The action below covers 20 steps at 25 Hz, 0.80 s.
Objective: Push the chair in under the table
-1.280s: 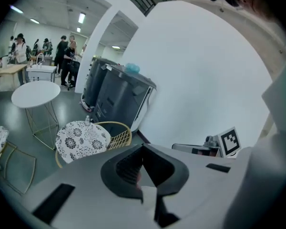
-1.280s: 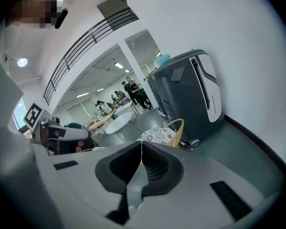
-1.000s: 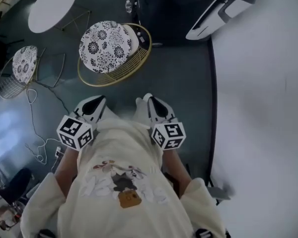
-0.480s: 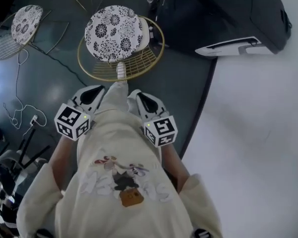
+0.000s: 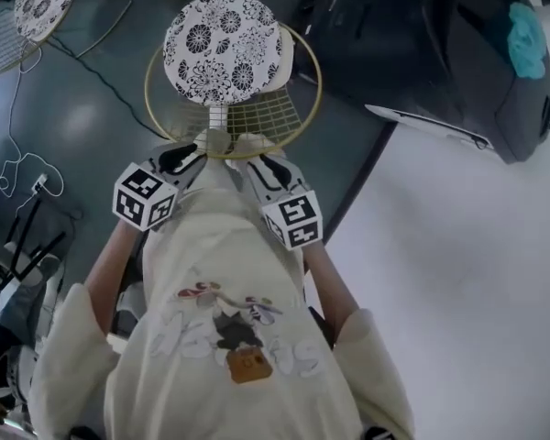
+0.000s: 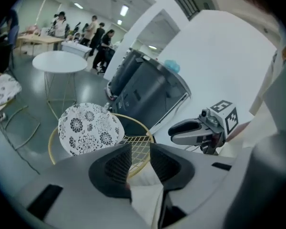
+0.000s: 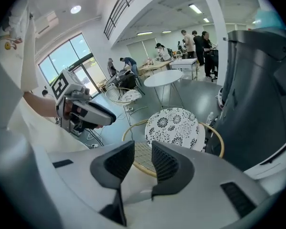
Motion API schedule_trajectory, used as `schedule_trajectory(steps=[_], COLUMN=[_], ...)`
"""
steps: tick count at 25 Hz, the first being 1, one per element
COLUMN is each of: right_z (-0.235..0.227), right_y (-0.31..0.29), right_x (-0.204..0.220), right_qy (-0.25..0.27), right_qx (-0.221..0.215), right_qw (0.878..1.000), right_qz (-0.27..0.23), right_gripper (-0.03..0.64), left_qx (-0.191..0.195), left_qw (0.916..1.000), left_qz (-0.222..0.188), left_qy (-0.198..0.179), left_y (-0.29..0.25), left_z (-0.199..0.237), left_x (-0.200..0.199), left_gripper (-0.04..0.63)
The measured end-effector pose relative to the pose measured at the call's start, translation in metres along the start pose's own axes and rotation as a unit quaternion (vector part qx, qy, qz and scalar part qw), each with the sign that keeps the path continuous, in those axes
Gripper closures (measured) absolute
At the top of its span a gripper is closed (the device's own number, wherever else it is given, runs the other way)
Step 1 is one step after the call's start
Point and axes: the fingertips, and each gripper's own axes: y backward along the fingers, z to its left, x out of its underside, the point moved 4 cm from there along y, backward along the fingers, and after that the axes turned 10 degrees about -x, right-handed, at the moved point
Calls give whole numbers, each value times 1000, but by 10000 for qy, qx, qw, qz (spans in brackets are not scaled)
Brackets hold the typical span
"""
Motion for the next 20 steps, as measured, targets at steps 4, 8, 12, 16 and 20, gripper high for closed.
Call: schedule_trajectory(steps=[4,8,12,16,20], right_z=[-37,-85,-130,-169,-200], right_y=[-4,3,10,10,7], right_x=[32,59,78,89,97], right_qy=[-347,-1593,-2318,-3048,-3944], right_qx=[297,845,1443,1809,1795], right_qw=[9990,9830,9607,9316,8929], right_qz=[-17,-356,-505,-805,-1221], right_gripper=[509,509,509,509,509], left_qx=[96,-767,-1900,-2372,-2405], left_qw=[9883,9586,9094,8510,8241], left_qz=[-103,-673,-1094,-1210,-1264], left_qy=[1519,2659,3535,4527,4971], left_y=[-21,-17,-3,-6,-14], left_z=[23,63,95,119,129], left_x=[37,59,82,112,131], left_gripper=[452,436,436,436,426])
